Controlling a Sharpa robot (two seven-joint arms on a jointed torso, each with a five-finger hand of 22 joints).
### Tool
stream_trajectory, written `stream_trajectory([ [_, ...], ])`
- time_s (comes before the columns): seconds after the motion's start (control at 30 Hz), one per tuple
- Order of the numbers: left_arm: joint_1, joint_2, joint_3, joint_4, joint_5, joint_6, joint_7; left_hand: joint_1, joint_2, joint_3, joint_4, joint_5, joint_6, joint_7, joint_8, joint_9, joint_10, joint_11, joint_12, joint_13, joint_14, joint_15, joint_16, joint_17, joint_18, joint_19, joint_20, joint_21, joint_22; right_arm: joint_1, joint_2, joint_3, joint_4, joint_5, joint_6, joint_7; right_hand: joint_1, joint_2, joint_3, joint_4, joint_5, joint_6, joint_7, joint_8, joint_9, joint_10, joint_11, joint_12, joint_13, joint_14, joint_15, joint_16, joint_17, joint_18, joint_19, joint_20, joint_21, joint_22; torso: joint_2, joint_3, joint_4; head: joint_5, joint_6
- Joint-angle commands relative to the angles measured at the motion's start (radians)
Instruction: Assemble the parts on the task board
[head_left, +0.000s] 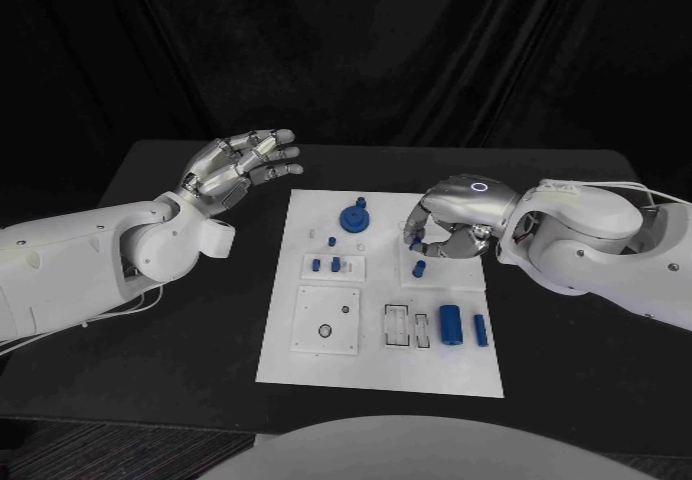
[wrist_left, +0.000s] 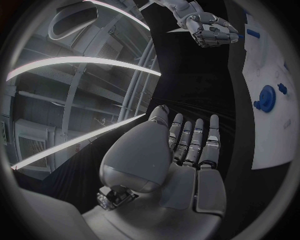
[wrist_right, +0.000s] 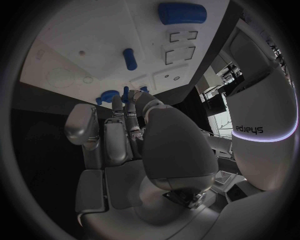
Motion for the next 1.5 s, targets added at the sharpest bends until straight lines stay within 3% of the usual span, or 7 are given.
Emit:
stream_trajectory([
  [0.03,-0.002,0.006,0.001,-0.003,0.008,0.021,0.144,0.011,-0.001,0.000,-0.008,0.006,-0.004,0.006,0.007,-0.002,-0.009,0.002,0.007,-0.001,0.001,0.009,0.006,-0.002,0.011,0.004,0.001,-0.004,-0.001,-0.001,0.020,0.001,0.019,0.029,0.016,0.025,0.005,0.000,0.008,0.000,-0.006,0.011,-0.001,-0.007,-0.004,0.029,-0.016,-0.008,-0.004,0.018,-0.004,-0.004,0.003,-0.007,0.004,-0.001,0.009,0.138,0.000,0.0004,0.0001,0.008,0.000],
  [0.27,-0.005,0.016,0.001,-0.008,0.006,0.029,0.132,0.012,0.001,0.002,-0.009,0.007,-0.005,0.006,0.007,-0.002,-0.011,0.002,0.007,-0.001,0.000,0.010,0.006,-0.002,0.011,0.004,0.000,-0.005,-0.001,-0.014,0.080,0.001,0.021,0.026,0.039,0.032,0.006,-0.001,0.010,-0.001,-0.012,0.017,-0.001,-0.014,-0.011,0.038,-0.016,-0.022,-0.013,0.021,-0.005,-0.003,0.004,-0.007,0.005,-0.002,0.009,0.138,-0.004,0.0007,0.0008,0.018,0.000],
  [0.63,-0.006,0.025,0.001,-0.007,-0.034,0.028,0.128,0.013,0.002,0.004,-0.010,0.007,-0.004,0.007,0.007,-0.002,-0.011,0.003,0.007,-0.001,0.000,0.010,0.007,-0.003,0.010,0.004,0.000,-0.005,-0.001,-0.069,0.197,0.001,-0.050,-0.055,0.022,0.046,0.008,0.000,0.012,-0.002,-0.020,0.018,0.000,-0.022,-0.018,0.042,-0.016,-0.033,-0.020,0.022,-0.005,-0.002,0.007,-0.006,0.005,-0.002,0.008,0.137,-0.018,0.0036,0.0073,0.020,0.000],
  [0.77,-0.006,0.027,0.001,-0.007,-0.037,0.029,0.127,0.013,0.002,0.004,-0.010,0.007,-0.004,0.007,0.007,-0.002,-0.011,0.003,0.007,-0.001,0.000,0.010,0.007,-0.003,0.010,0.004,0.000,-0.005,-0.001,-0.089,0.230,0.001,-0.066,-0.073,0.012,0.046,0.008,0.000,0.013,-0.002,-0.020,0.018,0.000,-0.022,-0.019,0.043,-0.016,-0.034,-0.021,0.023,-0.005,-0.001,0.008,-0.006,0.005,-0.002,0.008,0.137,-0.019,0.0024,0.0077,0.025,0.000],
  [1.5,-0.006,0.040,0.001,-0.016,-0.039,0.029,0.118,0.013,0.003,0.005,-0.011,0.006,-0.004,0.008,0.008,-0.002,-0.011,0.004,0.007,-0.001,0.000,0.010,0.007,-0.003,0.010,0.005,0.000,-0.005,-0.001,-0.123,0.292,0.001,-0.108,-0.095,0.072,0.021,0.009,0.000,0.013,-0.002,-0.024,0.016,0.002,-0.029,-0.024,0.046,-0.014,-0.040,-0.025,0.022,-0.004,-0.004,0.004,-0.005,0.004,-0.002,0.001,0.135,-0.020,0.0026,0.0069,0.025,0.000],
])
